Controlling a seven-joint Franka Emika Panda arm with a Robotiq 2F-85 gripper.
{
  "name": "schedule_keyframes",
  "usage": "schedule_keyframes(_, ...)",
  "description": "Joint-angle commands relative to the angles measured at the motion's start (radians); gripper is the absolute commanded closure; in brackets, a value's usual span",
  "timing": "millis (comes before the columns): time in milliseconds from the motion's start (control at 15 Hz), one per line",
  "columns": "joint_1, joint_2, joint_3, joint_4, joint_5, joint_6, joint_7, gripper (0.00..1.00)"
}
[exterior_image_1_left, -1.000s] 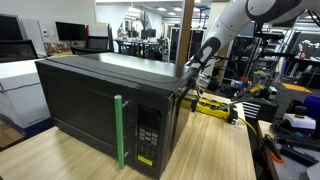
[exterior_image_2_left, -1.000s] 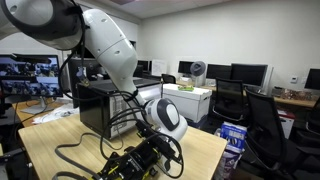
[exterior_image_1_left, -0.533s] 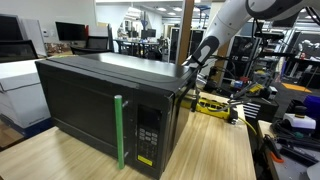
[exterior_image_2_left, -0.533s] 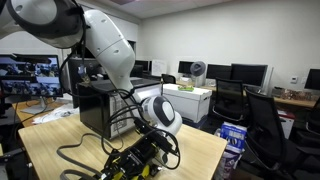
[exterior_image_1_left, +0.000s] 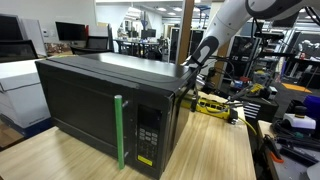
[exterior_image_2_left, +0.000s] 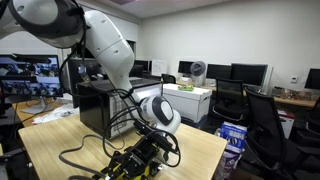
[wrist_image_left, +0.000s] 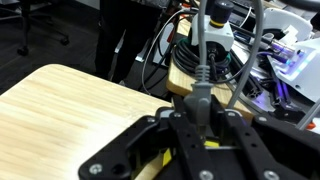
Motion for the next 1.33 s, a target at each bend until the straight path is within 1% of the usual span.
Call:
schedule_keyframes(0,0.001,-0.026,-0.005,-0.053,0.016,0.05,0.03,0.92)
schedule_keyframes(400,0.001,-0.021,0.005,-0.045,0.036,0.066,0.03,0.92)
schedule_keyframes(933,0.011,0.005,0.022,0.014,0.077,0.041,0.042,0.92)
schedule_keyframes(1267,0.025,-0.003,0.026,0.034,0.078,0.011,0.057,0.92)
